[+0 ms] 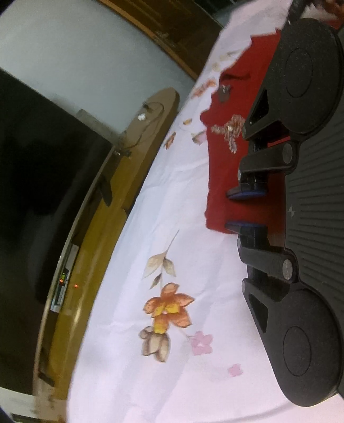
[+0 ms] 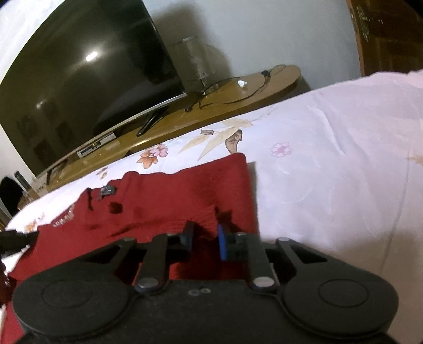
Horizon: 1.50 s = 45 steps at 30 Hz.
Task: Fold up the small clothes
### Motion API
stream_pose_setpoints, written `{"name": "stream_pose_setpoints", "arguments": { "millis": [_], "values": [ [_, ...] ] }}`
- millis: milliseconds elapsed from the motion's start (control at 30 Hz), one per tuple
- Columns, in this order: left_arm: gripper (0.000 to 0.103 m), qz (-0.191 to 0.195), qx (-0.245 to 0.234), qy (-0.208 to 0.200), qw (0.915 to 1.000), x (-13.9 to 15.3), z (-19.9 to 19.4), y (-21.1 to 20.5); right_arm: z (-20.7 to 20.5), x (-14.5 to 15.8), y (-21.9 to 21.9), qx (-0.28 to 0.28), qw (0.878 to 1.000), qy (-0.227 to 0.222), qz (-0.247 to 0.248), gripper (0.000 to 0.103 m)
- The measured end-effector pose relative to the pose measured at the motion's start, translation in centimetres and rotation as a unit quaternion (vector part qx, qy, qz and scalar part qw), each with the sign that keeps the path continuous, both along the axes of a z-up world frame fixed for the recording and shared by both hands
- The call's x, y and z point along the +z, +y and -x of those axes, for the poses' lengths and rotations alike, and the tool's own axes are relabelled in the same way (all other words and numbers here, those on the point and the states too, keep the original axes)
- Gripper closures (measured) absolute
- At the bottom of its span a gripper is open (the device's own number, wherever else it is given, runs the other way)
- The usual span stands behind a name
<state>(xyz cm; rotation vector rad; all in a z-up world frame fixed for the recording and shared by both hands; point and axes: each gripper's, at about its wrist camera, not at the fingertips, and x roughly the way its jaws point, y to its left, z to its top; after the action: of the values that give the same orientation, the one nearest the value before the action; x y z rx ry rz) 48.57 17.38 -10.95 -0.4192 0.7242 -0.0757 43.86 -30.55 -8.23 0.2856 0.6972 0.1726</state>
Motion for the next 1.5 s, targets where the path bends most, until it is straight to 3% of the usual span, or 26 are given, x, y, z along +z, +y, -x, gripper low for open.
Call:
{"name": "stream_pose_setpoints", "arguments": {
  "millis": [100, 200, 300, 333, 367, 433, 467, 500, 533, 567, 667, 733, 833, 867, 900, 933, 1000, 1067, 1100, 1133, 1200, 1300, 1333, 1367, 1433, 1500],
  "values": [
    [0.084, -0.043, -0.015, -0.009, 0.9989, 0.3, -0.2, -1.0, 0.2, -0.2, 0.2, -0.001, 1.000, -0.005, 0.011, 0.086],
    [0.084, -0.049, -0.016, -0.007, 0.9987, 1.4, 0.5, -1.0, 0.0, 0.0, 0.1, -0.003, 1.000, -0.001, 0.005, 0.082],
    [0.081, -0.059, -0.029, -0.022, 0.9976, 2.2, 2.2, -0.8, 0.9, 1.1, -0.6, -0.011, 1.000, -0.010, -0.015, 0.058],
    [0.064, -0.065, -0.032, -0.014, 0.9973, 1.8, 2.2, -0.7, 1.2, 1.2, -0.8, -0.008, 1.000, -0.016, -0.024, 0.053],
    [0.055, -0.070, -0.031, -0.007, 0.9971, 1.5, 2.1, -0.5, 1.2, 1.1, -1.0, -0.006, 0.999, -0.013, -0.032, 0.055],
    [0.052, -0.066, -0.030, -0.013, 0.9973, 1.3, 2.0, -0.5, 0.5, 0.5, -0.8, 0.004, 0.999, 0.006, -0.046, 0.057],
    [0.052, -0.071, -0.032, -0.013, 0.9969, 1.3, 2.0, -0.7, 0.3, 0.3, -0.5, 0.005, 0.999, 0.007, -0.041, 0.064],
    [0.056, -0.084, -0.037, -0.011, 0.9957, 1.4, 1.9, -1.1, 0.2, 0.3, 0.0, 0.005, 1.000, 0.005, -0.026, 0.075],
    [0.080, -0.093, -0.045, -0.012, 0.9946, 1.4, 1.8, -1.5, 0.2, 0.3, 0.4, 0.001, 1.000, 0.006, -0.007, 0.085],
    [0.083, -0.089, -0.054, -0.013, 0.9945, 1.4, 1.7, -1.6, 0.3, 0.5, 0.5, -0.001, 1.000, 0.005, -0.001, 0.091],
    [0.084, -0.112, -0.054, -0.019, 0.9920, 1.5, 2.0, -2.1, 1.8, 2.2, 0.0, -0.009, 1.000, -0.025, -0.013, 0.097],
    [0.084, -0.116, -0.052, -0.019, 0.9918, 1.4, 2.0, -2.1, 2.7, 2.9, -0.1, -0.011, 0.999, -0.033, -0.001, 0.097],
    [0.078, -0.117, -0.048, -0.014, 0.9918, 1.4, 1.7, -2.2, 1.6, 0.7, 0.0, -0.014, 0.999, 0.015, 0.028, 0.096],
    [0.075, -0.116, -0.049, -0.013, 0.9919, 1.5, 1.7, -2.0, 1.3, 0.3, -0.2, -0.013, 1.000, 0.013, 0.019, 0.096],
    [0.064, -0.119, -0.044, -0.013, 0.9918, 1.8, 1.8, -1.7, 1.1, 0.6, -0.3, -0.015, 1.000, 0.011, 0.013, 0.093],
    [0.057, -0.128, -0.030, -0.017, 0.9912, 2.2, 2.2, -1.4, 1.2, 1.0, -0.5, -0.019, 1.000, 0.006, 0.005, 0.083],
    [0.056, -0.151, 0.002, -0.058, 0.9868, 3.9, 3.5, -1.1, 2.1, 2.3, -0.9, -0.033, 0.999, -0.029, 0.004, 0.078],
    [0.056, -0.140, -0.021, -0.088, 0.9860, 5.1, 3.7, -1.8, 2.7, 3.5, -0.4, -0.011, 0.998, -0.058, 0.008, 0.079],
    [0.051, -0.145, -0.040, -0.090, 0.9846, 5.3, 3.4, -2.8, 2.6, 3.7, 0.4, 0.004, 0.998, -0.063, 0.012, 0.079],
    [0.039, -0.158, -0.066, -0.093, 0.9808, 5.3, 3.0, -4.3, 2.2, 3.7, 1.5, 0.026, 0.998, -0.063, 0.019, 0.078],
    [0.029, -0.184, -0.109, -0.097, 0.9720, 4.8, 2.4, -7.3, 1.2, 3.3, 4.4, 0.068, 0.995, -0.056, 0.040, 0.077],
    [0.029, -0.217, -0.126, -0.068, 0.9655, 2.8, 1.7, -9.6, 0.1, 2.4, 9.3, 0.127, 0.986, -0.060, 0.090, 0.066],
    [0.028, -0.225, -0.118, -0.045, 0.9660, 1.8, 1.4, -9.5, -0.3, 1.8, 10.6, 0.141, 0.983, -0.051, 0.107, 0.066],
    [0.027, -0.203, -0.108, -0.052, 0.9718, 1.3, 1.7, -8.6, -0.7, 0.9, 11.6, 0.152, 0.979, -0.037, 0.130, 0.068],
    [0.028, -0.171, -0.099, -0.050, 0.9790, 1.5, 2.0, -7.0, -0.4, 0.3, 11.8, 0.152, 0.975, -0.046, 0.157, 0.070],
    [0.027, -0.197, -0.090, -0.047, 0.9752, 1.6, 2.4, -6.6, 0.0, 0.6, 10.0, 0.117, 0.980, -0.040, 0.157, 0.070]
  ]
}}
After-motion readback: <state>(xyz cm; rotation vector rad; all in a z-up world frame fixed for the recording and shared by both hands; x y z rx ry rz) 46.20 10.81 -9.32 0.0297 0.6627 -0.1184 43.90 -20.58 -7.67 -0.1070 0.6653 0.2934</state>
